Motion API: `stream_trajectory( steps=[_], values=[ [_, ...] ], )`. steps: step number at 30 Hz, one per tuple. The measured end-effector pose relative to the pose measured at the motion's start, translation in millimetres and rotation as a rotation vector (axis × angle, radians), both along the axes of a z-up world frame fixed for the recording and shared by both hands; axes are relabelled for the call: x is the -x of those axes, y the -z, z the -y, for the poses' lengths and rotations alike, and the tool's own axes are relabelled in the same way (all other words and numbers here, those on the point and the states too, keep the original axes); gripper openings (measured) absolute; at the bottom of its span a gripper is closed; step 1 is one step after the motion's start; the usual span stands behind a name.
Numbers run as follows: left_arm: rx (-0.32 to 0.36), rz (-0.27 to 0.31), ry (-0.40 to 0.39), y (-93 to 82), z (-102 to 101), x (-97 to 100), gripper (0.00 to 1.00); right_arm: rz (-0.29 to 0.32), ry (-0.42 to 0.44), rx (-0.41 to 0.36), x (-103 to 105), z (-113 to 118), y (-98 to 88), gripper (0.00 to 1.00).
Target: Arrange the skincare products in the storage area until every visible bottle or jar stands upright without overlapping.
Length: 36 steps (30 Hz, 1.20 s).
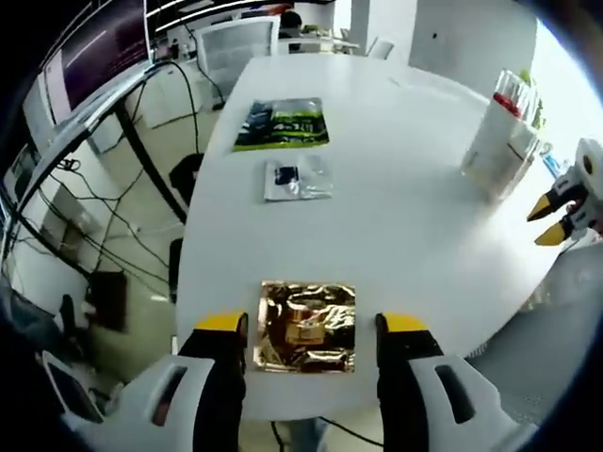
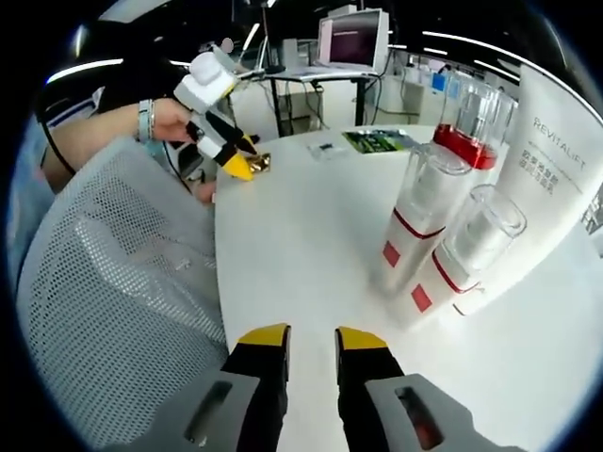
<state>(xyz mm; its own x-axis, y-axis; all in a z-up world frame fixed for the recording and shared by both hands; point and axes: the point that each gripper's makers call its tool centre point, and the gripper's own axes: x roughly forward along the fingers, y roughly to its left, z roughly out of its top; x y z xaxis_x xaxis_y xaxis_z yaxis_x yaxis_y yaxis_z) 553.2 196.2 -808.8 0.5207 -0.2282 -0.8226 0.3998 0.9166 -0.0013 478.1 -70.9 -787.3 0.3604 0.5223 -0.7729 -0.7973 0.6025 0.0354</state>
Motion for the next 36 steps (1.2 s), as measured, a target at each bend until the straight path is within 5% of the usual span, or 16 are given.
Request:
stream_trajectory(
  steps=[4, 12, 16, 21, 29, 36],
  values=[
    [0.018, 0.043, -0.002, -2.1, 3, -2.0, 0.44, -0.003, 0.001, 0.000, 0, 0, 0.1, 0.12],
    [0.054, 0.058, -0.049, -2.6, 2, -2.5, 0.44, -0.008, 0.002, 0.002, 1, 1, 0.4, 0.12],
    [0.204, 0.070, -0.108, -16.1, 13, -5.3, 0.42, -0.011, 0.011, -0.019, 0, 0, -2.3, 0.12],
    [0.264, 0.127, -0.087, -38.8, 21, -7.0, 0.43, -0.008, 0.023, -0.057, -2, -3, -7.4, 0.12],
    [0.378, 0.185, 0.089, -76.3, 74, -1.4, 0.43, 0.034, 0.111, -0.298, -17, -15, -43.5, 0.13],
    [0.413, 0.219, 0.261, -110.6, 127, 7.8, 0.43, -0.061, 0.197, -0.675, -21, -31, -89.7, 0.21]
  ],
)
